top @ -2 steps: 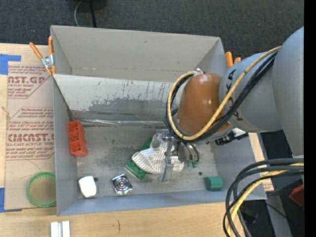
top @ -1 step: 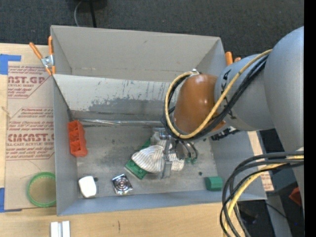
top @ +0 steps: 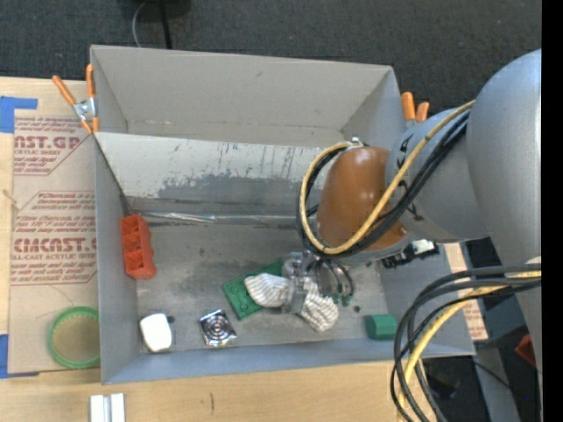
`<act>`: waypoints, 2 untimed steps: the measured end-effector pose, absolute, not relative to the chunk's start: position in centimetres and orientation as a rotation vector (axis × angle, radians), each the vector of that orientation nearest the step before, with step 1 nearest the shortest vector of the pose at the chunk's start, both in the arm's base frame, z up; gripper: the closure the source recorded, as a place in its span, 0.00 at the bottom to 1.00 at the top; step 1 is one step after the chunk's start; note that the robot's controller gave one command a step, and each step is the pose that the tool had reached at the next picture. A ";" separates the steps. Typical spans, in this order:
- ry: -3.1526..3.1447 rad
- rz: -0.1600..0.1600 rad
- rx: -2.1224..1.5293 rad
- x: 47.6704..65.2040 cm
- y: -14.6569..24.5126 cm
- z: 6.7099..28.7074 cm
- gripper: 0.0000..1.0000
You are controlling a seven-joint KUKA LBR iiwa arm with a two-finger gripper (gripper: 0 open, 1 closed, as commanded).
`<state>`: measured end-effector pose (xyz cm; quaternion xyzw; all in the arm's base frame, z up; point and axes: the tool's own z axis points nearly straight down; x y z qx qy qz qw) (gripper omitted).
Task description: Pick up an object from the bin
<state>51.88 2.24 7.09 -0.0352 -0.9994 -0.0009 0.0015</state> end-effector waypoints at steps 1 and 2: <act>-3.137 -0.003 -0.111 51.9 2.2 7.1 1.00; -3.146 -0.006 -0.113 52.4 3.9 25.1 1.00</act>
Offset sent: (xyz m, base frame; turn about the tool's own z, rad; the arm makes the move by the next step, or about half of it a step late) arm 0.0034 0.0160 0.1762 0.0033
